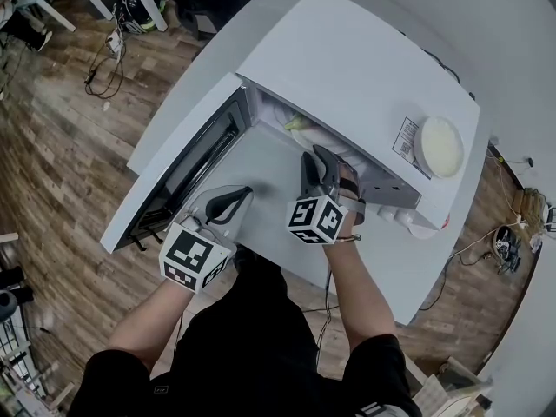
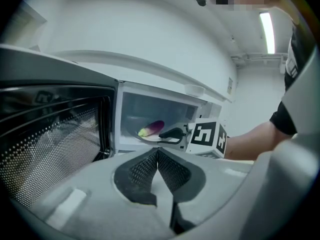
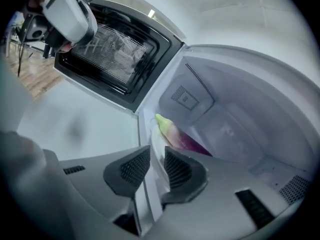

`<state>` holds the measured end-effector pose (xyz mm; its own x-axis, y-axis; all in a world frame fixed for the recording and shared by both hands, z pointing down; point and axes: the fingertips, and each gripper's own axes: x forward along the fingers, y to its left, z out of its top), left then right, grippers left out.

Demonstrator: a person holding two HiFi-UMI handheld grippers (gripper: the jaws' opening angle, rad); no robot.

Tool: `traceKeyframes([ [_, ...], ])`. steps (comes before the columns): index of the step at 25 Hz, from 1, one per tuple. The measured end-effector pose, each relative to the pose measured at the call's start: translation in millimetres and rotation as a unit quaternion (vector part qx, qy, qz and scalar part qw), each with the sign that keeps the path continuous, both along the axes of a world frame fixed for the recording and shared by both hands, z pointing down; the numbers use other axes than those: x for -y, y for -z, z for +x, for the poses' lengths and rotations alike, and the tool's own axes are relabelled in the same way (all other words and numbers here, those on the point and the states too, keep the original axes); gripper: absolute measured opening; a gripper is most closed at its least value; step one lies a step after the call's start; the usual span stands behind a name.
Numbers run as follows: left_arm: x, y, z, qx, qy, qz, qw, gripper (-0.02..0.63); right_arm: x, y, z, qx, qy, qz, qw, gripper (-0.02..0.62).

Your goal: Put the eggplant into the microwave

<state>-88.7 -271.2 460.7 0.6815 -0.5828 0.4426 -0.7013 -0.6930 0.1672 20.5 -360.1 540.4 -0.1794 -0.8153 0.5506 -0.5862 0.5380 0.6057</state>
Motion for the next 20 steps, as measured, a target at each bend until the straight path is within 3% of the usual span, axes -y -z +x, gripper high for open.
traceKeyframes([
  [2,0,0,-2,0.0,0.001,-0.001,1.0,0.009,2,0,0,0.009,-0.005,-0.003,1.0,0.061],
  [20,1,0,-10,-0.011,0.004,-0.011,0.9999,0.009,32,11,10,0.079,-0.059,-0.01,0.995,0.06],
])
